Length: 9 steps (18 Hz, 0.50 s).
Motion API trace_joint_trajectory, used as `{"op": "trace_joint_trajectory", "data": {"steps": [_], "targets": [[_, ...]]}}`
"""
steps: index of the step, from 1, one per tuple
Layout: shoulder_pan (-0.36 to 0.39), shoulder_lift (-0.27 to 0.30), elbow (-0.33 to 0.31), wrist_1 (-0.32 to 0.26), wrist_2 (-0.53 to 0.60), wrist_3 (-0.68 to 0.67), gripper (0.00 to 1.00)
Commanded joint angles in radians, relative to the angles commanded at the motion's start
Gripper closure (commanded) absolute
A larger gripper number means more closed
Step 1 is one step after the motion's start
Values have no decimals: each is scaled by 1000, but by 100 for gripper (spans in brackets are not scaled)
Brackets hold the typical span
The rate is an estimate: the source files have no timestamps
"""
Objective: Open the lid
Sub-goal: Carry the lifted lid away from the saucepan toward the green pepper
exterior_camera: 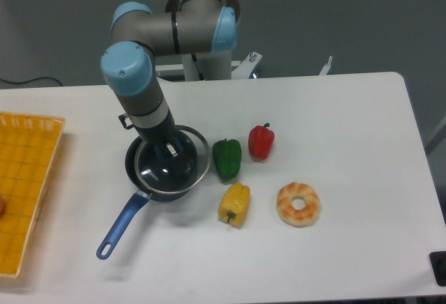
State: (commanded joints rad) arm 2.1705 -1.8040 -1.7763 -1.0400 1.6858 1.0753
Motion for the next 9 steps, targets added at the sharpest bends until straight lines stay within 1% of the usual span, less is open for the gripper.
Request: {"op": "trace_joint_trajectory", "data": {"steps": [6, 9], "targets": [[17, -5, 3, -2, 2, 6, 53], [41, -3, 3, -11, -5, 9, 53]]}}
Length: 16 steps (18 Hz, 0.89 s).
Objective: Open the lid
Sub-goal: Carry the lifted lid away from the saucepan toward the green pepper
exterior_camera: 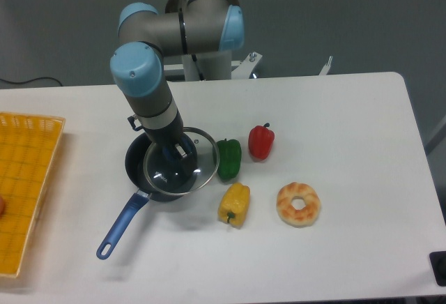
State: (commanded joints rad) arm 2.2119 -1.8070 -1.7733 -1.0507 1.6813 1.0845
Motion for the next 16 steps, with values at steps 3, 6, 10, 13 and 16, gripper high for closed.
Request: {"op": "trace_joint_trajectory", "data": {"steps": [3, 6, 10, 13, 16], "targets": [[25, 0, 0, -5, -8, 2, 53], [43, 0, -2, -32, -8, 0, 53], [74, 0, 0, -64, -8, 0, 55], [97, -3, 3, -67, -18, 2, 56], [114, -9, 11, -68, -34, 3, 56]]}}
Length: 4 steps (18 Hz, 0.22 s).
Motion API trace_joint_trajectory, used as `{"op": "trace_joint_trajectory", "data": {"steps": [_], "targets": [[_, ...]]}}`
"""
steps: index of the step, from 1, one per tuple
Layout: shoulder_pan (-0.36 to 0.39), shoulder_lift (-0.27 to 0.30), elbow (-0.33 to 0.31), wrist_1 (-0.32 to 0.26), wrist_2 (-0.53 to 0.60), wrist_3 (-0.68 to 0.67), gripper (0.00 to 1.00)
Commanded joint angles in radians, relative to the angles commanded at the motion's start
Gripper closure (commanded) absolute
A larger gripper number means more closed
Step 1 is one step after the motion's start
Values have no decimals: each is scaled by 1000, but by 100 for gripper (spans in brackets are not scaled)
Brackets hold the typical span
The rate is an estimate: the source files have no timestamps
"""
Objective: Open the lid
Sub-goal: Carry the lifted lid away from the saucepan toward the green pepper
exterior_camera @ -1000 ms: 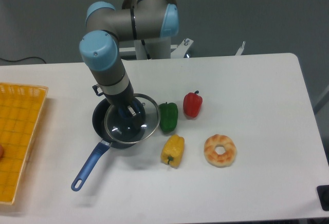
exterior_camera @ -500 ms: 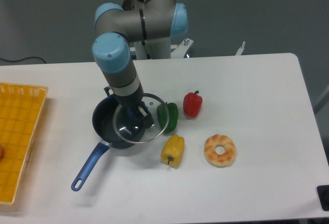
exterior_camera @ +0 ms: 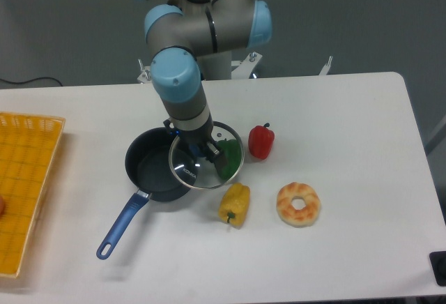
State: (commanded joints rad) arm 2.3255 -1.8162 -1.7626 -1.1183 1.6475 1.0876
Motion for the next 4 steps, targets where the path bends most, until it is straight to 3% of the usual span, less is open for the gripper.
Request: {"op": "trace_joint_trajectory", "data": {"steps": [4], "targets": [[20, -8, 6, 0, -11, 6, 57]]}}
